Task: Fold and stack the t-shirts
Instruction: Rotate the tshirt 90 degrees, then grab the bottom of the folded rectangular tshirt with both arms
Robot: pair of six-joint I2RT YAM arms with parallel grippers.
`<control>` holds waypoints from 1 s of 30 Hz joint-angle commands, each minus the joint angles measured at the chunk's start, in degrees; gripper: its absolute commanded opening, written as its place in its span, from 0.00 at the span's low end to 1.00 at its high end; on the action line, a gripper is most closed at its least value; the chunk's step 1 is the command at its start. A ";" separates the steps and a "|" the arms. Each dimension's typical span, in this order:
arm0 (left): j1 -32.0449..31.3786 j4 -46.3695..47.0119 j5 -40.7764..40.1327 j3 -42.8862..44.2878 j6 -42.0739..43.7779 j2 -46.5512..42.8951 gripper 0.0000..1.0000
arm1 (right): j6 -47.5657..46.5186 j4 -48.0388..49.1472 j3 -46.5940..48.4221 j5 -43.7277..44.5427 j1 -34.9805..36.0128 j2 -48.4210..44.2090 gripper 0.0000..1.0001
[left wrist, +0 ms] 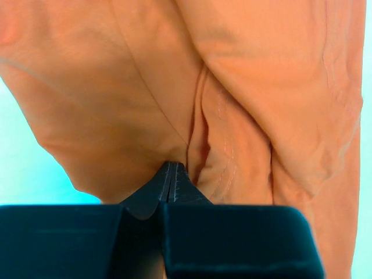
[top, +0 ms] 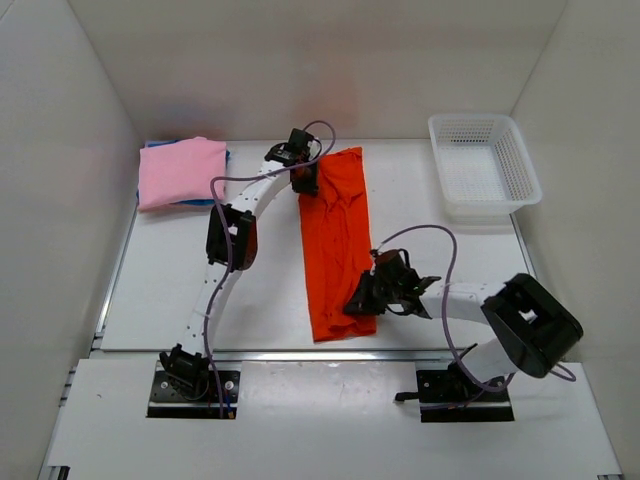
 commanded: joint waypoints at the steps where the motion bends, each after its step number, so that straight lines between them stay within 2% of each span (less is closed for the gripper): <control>1: 2.98 -0.74 -0.96 -2.13 -0.93 -1.31 0.01 | 0.18 -5.18 0.38 3.50 3.69 6.99 0.00; 5: 5.26 -2.50 -0.46 5.27 -2.95 2.12 0.05 | 2.03 -2.71 0.91 3.23 7.03 8.50 0.00; 10: 6.24 2.86 3.77 3.08 -3.92 -0.59 0.04 | -2.09 -4.98 3.37 2.71 7.92 9.47 0.00; 16: 4.65 3.22 11.86 4.84 -4.80 -9.11 0.06 | -10.18 -4.19 5.56 -2.39 3.36 1.05 0.15; 19: 1.94 -1.08 11.08 -1.20 -2.34 -18.25 0.08 | -13.51 -10.50 9.69 0.14 2.47 -5.80 0.23; 21: -0.08 -1.28 9.24 -18.00 -0.24 -29.89 0.13 | -14.75 -14.30 11.46 1.29 0.20 -9.50 0.28; 22: -0.88 2.04 8.71 -24.36 0.21 -33.17 0.14 | -14.41 -15.78 11.55 0.17 -2.25 -11.34 0.29; 24: -2.64 9.23 7.91 -50.05 -2.67 -48.08 0.15 | -13.97 -18.33 9.72 -3.52 -6.38 -14.25 0.28; 25: -2.90 13.80 7.82 -55.92 -4.08 -51.54 0.15 | -14.49 -18.78 9.09 -4.58 -8.49 -15.66 0.29; 27: -3.87 17.27 8.00 -74.79 -7.24 -63.39 0.15 | -15.98 -22.98 8.12 -4.77 -10.01 -17.42 0.29; 30: -6.07 19.64 5.46 -91.43 -10.14 -74.13 0.15 | -16.26 -24.23 6.28 -5.64 -9.22 -18.31 0.29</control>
